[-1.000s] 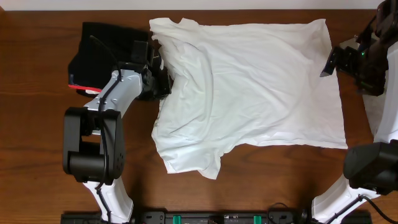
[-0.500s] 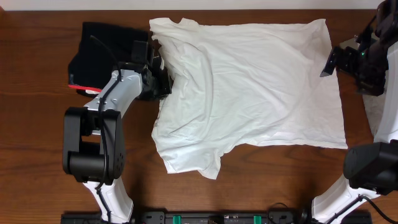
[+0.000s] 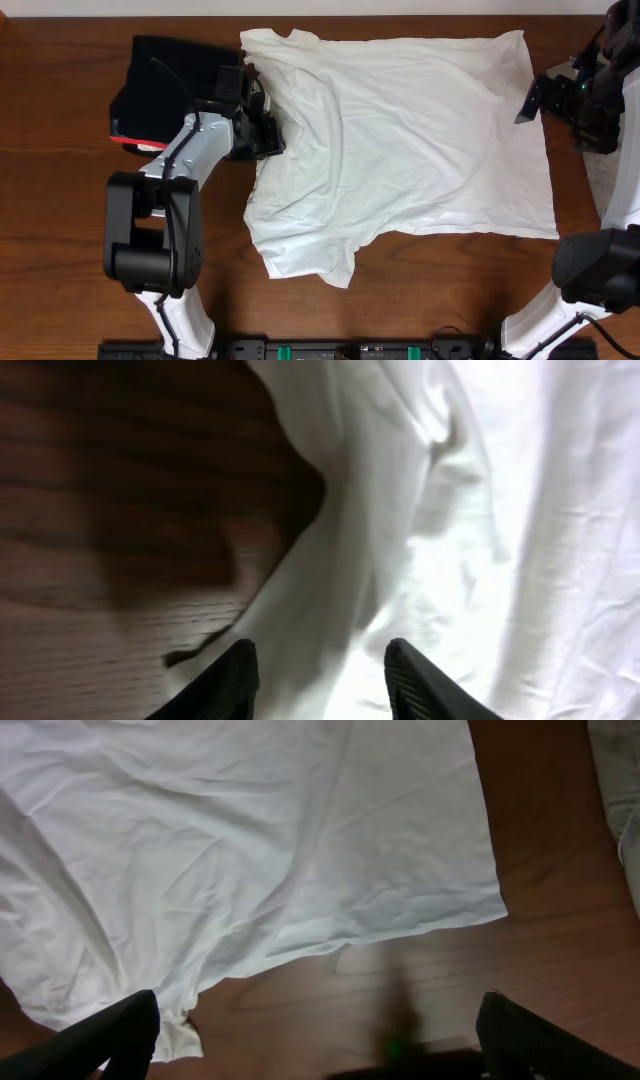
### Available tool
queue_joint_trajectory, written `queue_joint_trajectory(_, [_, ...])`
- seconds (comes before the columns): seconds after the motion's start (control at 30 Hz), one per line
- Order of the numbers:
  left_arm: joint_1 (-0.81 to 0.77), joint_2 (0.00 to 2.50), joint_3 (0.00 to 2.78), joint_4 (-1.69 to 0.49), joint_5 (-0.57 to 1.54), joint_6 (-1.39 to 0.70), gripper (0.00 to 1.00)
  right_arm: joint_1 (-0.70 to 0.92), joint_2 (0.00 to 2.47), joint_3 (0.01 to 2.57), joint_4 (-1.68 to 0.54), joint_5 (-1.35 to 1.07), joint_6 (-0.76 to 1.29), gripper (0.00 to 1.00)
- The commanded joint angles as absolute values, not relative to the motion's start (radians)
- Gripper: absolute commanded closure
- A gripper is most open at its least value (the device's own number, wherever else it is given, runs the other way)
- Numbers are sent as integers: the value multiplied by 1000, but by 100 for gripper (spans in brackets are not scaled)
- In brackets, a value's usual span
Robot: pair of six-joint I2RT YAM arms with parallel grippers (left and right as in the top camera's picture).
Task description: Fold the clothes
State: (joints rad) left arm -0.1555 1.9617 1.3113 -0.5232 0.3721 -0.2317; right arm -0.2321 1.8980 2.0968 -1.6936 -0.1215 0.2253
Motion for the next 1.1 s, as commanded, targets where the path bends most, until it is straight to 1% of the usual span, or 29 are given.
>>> queue_joint_trajectory(0.0, [-164, 1964, 1310, -517, 384, -227, 56, -234, 1898, 2093, -1695, -115, 212, 1])
queue_joint_trajectory(0.13, [-164, 1964, 1310, -515, 359, -226, 56, -234, 1898, 2093, -1694, -115, 212, 1])
queue_joint_trajectory(0.23, [-152, 1962, 1315, -503, 259, -223, 57, -234, 1898, 2093, -1694, -115, 212, 1])
queue_joint_trajectory(0.57, [-81, 1960, 1320, -480, 287, -250, 57, -234, 1898, 2093, -1694, -115, 212, 1])
queue_joint_trajectory(0.77, [-102, 1976, 1313, -472, 286, -249, 57, -234, 1898, 2093, -1694, -115, 212, 1])
queue_joint_trajectory(1.07, [-128, 2072, 1313, -432, 295, -279, 58, -234, 1898, 2093, -1695, -115, 212, 1])
